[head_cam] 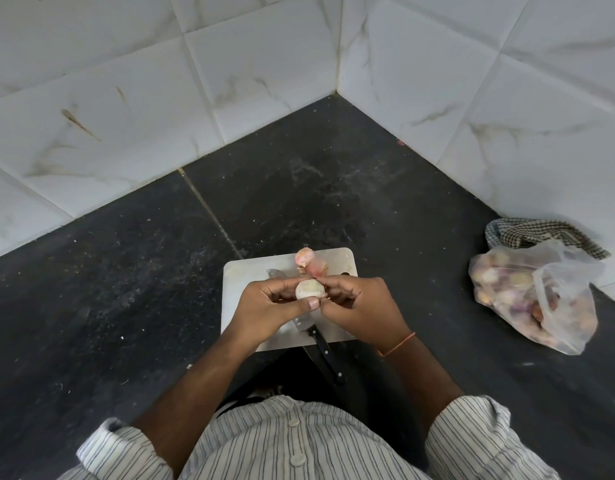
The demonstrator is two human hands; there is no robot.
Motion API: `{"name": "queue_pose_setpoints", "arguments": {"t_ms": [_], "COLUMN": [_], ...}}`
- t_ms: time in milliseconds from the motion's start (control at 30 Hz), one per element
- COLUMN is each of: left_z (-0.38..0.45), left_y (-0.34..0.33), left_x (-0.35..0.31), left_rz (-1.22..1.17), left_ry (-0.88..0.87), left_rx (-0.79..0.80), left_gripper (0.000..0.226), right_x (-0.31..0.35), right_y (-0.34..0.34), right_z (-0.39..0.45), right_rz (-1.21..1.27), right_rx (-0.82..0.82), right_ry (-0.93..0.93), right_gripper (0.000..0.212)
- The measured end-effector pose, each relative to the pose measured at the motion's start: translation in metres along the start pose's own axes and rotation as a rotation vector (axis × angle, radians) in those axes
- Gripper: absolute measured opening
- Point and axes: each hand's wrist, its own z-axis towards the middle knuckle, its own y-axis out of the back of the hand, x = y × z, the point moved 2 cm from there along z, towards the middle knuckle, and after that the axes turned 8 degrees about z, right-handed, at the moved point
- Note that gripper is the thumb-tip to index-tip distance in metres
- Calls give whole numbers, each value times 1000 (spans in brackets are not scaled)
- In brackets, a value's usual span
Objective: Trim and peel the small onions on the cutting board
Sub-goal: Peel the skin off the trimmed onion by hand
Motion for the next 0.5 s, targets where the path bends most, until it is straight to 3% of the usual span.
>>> {"name": "queue_pose_setpoints", "arguments": {"t_ms": [100, 333, 500], "left_z": [0, -1, -1], "left_y": [0, -3, -4], "left_x": [-1, 1, 1], "left_rz": [29, 47, 11], "left_ry": [-4, -10, 10], "left_rx": [9, -2, 1], "left_gripper": [44, 48, 42], "right_x": [3, -1, -6], "right_y": [1, -2, -4], "right_z": [-2, -3, -1], "right_rz": [-55, -130, -16], "right_rx": [-10, -33, -80], "right_ry": [95, 125, 47], "right_gripper": [47, 38, 31]}}
